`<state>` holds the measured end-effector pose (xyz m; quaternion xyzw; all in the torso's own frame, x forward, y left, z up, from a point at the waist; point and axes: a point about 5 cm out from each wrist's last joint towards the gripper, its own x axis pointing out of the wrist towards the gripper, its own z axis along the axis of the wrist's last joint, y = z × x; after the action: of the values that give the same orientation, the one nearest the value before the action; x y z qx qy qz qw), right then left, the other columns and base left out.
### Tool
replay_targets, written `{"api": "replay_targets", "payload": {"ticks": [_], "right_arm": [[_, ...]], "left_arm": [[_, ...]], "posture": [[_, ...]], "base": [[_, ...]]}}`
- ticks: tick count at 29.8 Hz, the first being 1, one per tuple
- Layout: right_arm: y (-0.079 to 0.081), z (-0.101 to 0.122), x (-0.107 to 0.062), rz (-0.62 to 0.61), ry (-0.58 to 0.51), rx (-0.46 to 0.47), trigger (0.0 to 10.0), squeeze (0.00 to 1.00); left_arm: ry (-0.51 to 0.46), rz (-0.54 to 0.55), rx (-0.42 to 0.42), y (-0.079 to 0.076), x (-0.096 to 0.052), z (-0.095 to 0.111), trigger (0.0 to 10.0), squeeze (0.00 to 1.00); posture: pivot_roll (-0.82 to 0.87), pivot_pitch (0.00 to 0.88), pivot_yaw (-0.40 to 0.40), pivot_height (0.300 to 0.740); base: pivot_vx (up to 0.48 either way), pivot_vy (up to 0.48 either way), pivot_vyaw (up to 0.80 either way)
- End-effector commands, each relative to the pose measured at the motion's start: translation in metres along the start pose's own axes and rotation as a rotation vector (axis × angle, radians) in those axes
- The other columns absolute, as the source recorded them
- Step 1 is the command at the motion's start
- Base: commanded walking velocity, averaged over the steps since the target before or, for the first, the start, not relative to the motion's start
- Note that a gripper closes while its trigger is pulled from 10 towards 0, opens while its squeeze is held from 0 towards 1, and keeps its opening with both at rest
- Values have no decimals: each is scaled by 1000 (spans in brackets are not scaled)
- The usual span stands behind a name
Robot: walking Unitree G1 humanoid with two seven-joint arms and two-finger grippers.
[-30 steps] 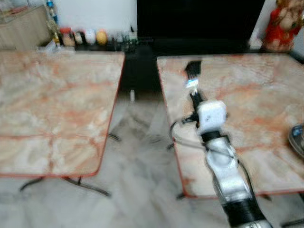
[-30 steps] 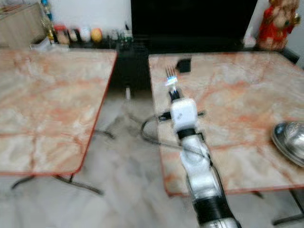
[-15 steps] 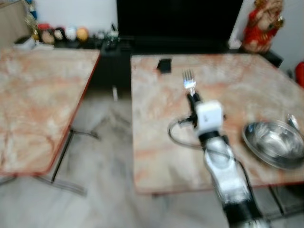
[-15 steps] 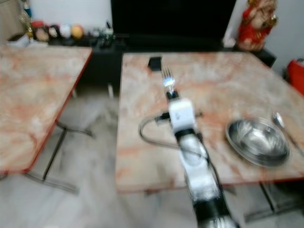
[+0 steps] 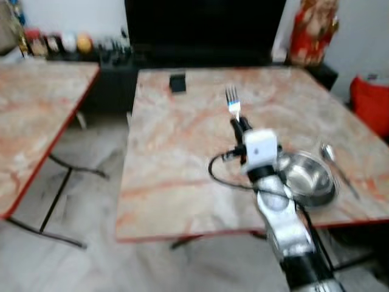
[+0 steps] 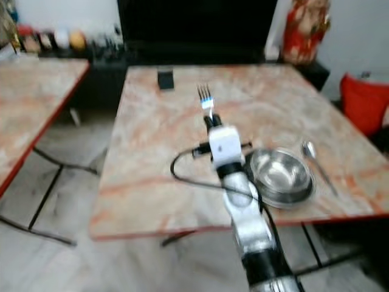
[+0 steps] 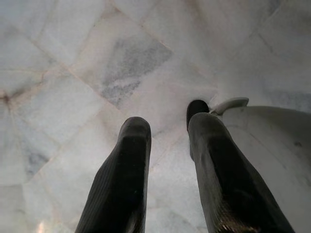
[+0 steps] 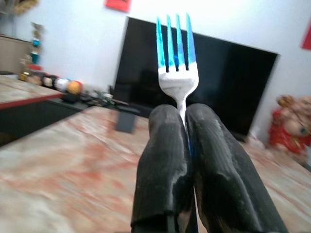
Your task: Setting the table
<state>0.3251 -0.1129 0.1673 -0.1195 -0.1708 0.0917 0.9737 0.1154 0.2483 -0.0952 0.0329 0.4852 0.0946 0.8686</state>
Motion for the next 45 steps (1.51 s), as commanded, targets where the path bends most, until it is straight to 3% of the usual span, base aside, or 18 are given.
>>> {"api": "replay_targets", "payload": {"ticks": [1, 15, 37, 40, 45], "right_arm": [[-8, 0, 0, -22, 2, -11, 10000, 0], [-11, -1, 0, -31, 4, -15, 10000, 0], [-35, -6, 1, -121, 27, -40, 10000, 0], [-43, -8, 0, -142, 40, -60, 10000, 0], [-73, -13, -3, -212, 73, -116, 10000, 0]], "left_arm": [[14, -19, -1, -8, 0, -4, 10000, 0], [13, -19, -2, -8, 0, -4, 10000, 0], [14, -17, 8, -5, 0, -3, 10000, 0], [14, -16, 7, -5, 0, -3, 10000, 0], [13, -15, 3, -5, 0, -3, 10000, 0]], "posture": [[-70, 0, 5, 732], [-69, 0, 5, 732], [-83, 0, 31, 732], [-82, 0, 33, 732], [-82, 0, 37, 732]], "base": [[0, -307, 0], [0, -399, 0], [0, 0, 0], [0, 0, 0], [0, 0, 0]]}}
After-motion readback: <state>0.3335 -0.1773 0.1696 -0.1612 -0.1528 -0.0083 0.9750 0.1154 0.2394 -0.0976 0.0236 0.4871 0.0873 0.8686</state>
